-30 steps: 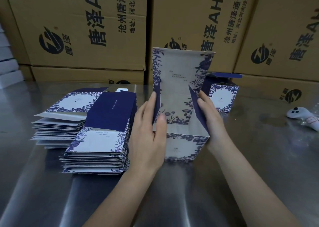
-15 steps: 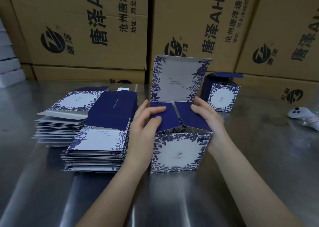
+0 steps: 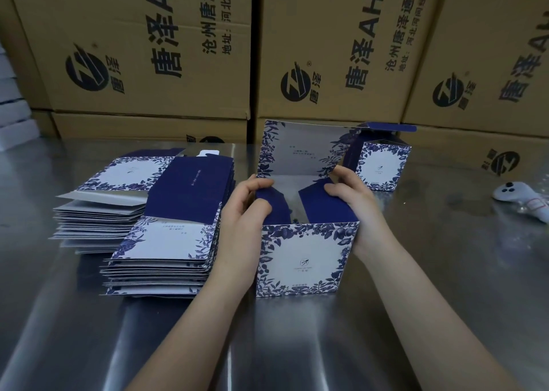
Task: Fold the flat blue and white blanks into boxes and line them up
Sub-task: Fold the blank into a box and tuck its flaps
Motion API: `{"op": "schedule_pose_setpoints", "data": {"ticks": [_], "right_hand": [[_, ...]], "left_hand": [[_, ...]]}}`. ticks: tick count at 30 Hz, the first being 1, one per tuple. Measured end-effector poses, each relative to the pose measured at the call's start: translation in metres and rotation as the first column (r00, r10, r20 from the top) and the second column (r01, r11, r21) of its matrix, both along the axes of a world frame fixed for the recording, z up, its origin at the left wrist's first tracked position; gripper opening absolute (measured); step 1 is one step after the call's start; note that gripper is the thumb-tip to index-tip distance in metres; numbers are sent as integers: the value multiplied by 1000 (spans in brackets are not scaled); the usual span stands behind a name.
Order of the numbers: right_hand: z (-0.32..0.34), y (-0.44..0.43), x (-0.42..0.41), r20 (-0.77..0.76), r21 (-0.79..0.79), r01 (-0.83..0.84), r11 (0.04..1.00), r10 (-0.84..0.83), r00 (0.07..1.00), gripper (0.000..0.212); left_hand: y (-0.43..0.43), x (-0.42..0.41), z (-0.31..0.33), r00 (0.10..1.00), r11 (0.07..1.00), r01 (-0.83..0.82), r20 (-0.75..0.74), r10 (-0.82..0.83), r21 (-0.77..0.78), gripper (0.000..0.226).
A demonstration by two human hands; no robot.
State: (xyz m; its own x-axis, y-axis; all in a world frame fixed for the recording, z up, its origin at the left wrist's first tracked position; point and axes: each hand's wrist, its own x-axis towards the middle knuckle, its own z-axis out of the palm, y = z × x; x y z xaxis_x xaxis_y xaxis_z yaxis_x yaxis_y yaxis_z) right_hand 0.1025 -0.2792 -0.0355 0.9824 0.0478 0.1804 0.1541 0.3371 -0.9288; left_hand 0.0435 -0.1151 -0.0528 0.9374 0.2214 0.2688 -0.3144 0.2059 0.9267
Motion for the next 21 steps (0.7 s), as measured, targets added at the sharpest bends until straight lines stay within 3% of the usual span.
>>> {"op": "schedule_pose_setpoints", "data": {"ticks": [6,13,21], "right_hand": [[-4,-2,-6,-3,-3,-19,1000,19,1000,24],[-12,-4,-12,57,-37,-177,984,179,982,15],[-10,-2,-4,92,-147,-91,985,105,990,18]], "left_hand": [[2,0,-3,998,998,51,22,-52,27,12],[7,4,-6,999,999,38,40,-37,-15,21],[9,4,-2,999,997,0,50,-4,74,11]]}}
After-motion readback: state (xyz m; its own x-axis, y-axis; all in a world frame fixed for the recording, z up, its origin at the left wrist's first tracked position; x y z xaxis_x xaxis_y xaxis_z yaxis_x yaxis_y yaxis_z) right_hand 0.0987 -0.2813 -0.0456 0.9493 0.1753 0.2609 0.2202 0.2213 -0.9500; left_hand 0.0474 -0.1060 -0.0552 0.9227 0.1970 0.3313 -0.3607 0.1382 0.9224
